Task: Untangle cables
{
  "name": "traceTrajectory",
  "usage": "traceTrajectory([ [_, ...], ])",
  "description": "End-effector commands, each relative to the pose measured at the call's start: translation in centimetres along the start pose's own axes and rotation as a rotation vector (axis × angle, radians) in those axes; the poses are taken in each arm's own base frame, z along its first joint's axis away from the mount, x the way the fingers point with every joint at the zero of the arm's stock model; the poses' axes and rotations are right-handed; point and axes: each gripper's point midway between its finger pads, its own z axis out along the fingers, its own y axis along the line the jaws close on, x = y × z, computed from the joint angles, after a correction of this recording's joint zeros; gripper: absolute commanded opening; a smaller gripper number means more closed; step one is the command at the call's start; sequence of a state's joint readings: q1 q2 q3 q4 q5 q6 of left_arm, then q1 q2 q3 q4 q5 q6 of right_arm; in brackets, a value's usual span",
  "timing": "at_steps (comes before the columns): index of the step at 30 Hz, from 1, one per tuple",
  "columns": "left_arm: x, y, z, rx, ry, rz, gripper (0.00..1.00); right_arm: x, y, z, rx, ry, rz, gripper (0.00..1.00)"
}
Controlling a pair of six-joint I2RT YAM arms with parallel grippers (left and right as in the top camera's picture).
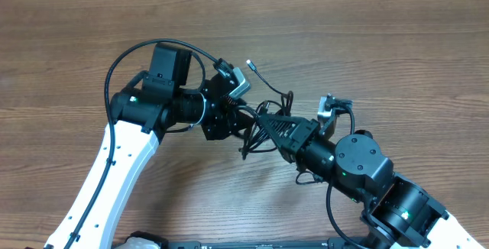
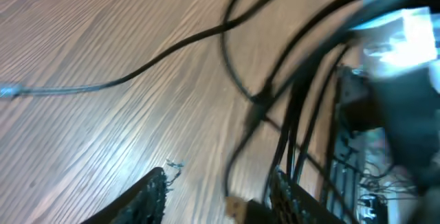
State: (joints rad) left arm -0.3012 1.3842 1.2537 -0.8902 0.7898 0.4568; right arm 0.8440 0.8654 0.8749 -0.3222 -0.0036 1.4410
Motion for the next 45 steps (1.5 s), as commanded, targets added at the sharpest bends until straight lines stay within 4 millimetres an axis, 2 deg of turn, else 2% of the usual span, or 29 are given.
traceTrajectory([
  [1,0.9,2.7,-0.4,-0.158,0.061,-0.054,0.43,1.6,1.6,-0.5,-0.053,0.094,-0.001,0.04],
  [9,2.5,6.3,-1.5,-0.387,0.141,-0.138,0.32,2.4,1.6,-0.6,-0.054,0.142,-0.003,0.04],
  [16,2.5,6.6,-1.7,-0.404,0.14,-0.136,0.22,2.5,0.9,-0.6,-0.026,0.146,-0.004,0.04],
  [21,2.2,6.6,-1.6,-0.407,0.119,-0.173,0.05,1.7,-0.9,-0.5,0.051,0.096,0.001,0.04],
  [25,1.7,5.7,-1.2,-0.347,0.093,-0.186,0.04,0.7,-2.2,-0.5,0.105,0.039,-0.002,0.04],
  [30,0.6,3.5,-0.5,-0.207,0.041,-0.182,0.04,-0.3,-3.2,-0.5,0.147,-0.019,-0.01,0.04],
  [37,0.1,2.5,-0.3,-0.143,0.018,-0.182,0.05,-1.0,-5.1,0.0,0.225,-0.059,-0.013,0.04],
  [45,-0.2,2.1,-0.2,-0.117,0.006,-0.179,0.04,-0.9,-6.1,0.9,0.265,-0.056,-0.013,0.04],
])
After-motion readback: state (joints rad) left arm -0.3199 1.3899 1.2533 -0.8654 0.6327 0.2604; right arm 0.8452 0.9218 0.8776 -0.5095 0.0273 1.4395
